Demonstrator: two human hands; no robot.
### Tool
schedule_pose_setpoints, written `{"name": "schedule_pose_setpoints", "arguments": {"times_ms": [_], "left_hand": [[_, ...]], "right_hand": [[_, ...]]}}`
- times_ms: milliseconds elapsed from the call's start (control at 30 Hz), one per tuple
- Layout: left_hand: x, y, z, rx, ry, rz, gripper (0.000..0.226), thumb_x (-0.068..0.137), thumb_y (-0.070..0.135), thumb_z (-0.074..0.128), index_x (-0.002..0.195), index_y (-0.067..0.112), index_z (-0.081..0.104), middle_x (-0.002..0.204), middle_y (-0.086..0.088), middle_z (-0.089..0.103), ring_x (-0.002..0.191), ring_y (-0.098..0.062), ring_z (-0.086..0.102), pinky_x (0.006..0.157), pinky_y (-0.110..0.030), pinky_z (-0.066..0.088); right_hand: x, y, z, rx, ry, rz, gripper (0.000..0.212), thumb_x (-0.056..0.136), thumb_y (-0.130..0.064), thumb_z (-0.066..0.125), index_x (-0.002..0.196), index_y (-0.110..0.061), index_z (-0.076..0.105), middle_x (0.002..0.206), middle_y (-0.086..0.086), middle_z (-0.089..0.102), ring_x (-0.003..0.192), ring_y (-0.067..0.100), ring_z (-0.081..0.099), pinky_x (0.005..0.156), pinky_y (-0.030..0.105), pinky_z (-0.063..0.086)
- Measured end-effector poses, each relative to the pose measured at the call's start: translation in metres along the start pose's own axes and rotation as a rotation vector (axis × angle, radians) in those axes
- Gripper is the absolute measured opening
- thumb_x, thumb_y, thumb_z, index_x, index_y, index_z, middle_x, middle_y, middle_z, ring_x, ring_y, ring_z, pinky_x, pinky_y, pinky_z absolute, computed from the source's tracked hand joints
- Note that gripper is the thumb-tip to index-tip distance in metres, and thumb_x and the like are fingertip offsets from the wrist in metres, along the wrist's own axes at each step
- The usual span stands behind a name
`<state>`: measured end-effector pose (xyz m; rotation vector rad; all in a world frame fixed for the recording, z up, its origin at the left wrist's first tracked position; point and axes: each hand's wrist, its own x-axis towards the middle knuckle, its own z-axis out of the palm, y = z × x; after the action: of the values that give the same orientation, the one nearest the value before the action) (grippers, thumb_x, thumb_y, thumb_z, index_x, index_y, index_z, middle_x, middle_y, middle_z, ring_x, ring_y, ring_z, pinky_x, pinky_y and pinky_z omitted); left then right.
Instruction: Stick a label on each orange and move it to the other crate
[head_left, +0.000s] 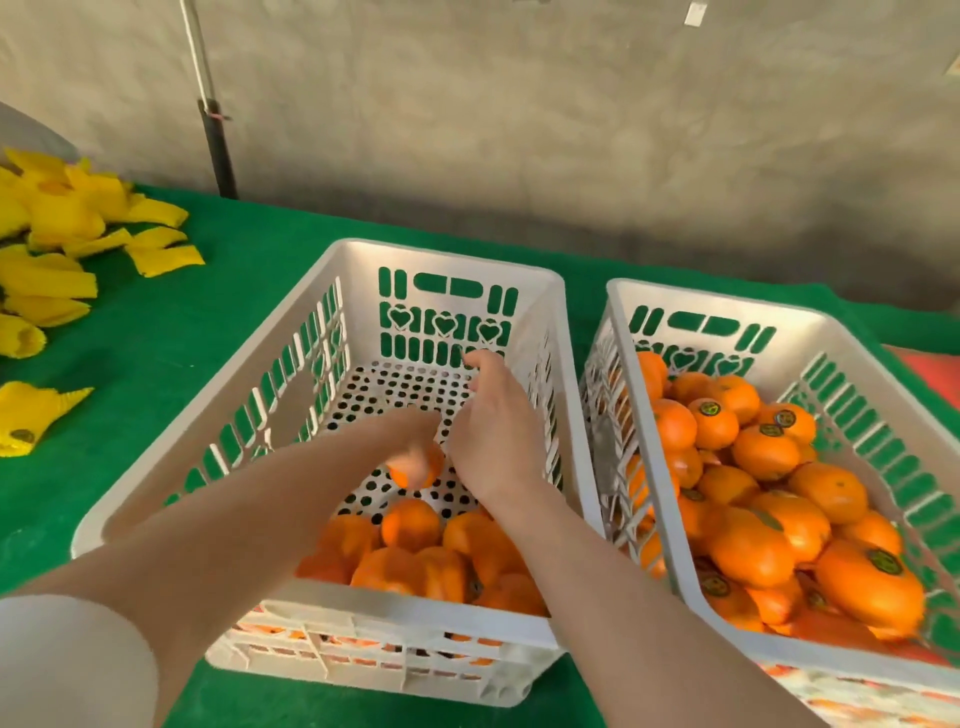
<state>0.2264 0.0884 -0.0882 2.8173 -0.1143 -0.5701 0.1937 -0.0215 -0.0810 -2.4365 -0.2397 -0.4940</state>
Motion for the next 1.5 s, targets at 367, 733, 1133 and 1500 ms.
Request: {"name": "schedule_pose_setpoints", "arguments": {"times_ms": [367,733,1133,1500], "left_hand": [[-0.071,-0.021,-0.047,-1.641,-0.053,0.054,0.066,0.066,0.019,0.07,0.127,0.015,0.045,0.129,-0.017,0.043,0.109,-0.042,0.055,0.065,-0.04,0.058],[-0.144,0.066,-0.016,-1.772,-0.308,0.244,0.054,0.08,0.025,0.054,0.131,0.006,0.048,0.118,-0.02,0.055,0.092,-0.031,0.06,0.066,-0.033,0.055],[-0.184,0.145,0.023,-1.801,-0.278,0.256,0.048,0.079,0.026,0.062,0.123,0.012,0.054,0.096,-0.012,0.069,0.075,-0.023,0.069,0.057,-0.032,0.055],[-0.189,0.182,0.047,-1.743,-0.23,0.357,0.046,0.073,0.025,0.063,0.117,0.015,0.061,0.106,-0.016,0.07,0.098,-0.033,0.065,0.09,-0.045,0.049]], "right_hand": [[-0.01,-0.007,-0.051,0.959,-0.117,0.351,0.012,0.093,-0.024,0.057,0.09,-0.016,0.065,0.094,-0.006,0.066,0.093,0.007,0.061,0.088,0.029,0.048],[-0.073,0.004,-0.144,0.537,-0.126,-0.071,0.011,0.092,-0.017,0.058,0.083,-0.012,0.062,0.103,-0.003,0.057,0.101,0.0,0.051,0.087,0.016,0.041],[-0.127,0.039,-0.207,0.309,0.062,-0.245,0.014,0.089,-0.012,0.061,0.076,-0.011,0.055,0.088,0.003,0.055,0.09,0.014,0.053,0.075,0.028,0.044],[-0.162,0.069,-0.228,0.38,-0.001,-0.042,0.045,0.085,-0.048,0.061,0.122,-0.04,0.037,0.119,-0.017,0.052,0.106,-0.001,0.053,0.084,0.028,0.051]]}}
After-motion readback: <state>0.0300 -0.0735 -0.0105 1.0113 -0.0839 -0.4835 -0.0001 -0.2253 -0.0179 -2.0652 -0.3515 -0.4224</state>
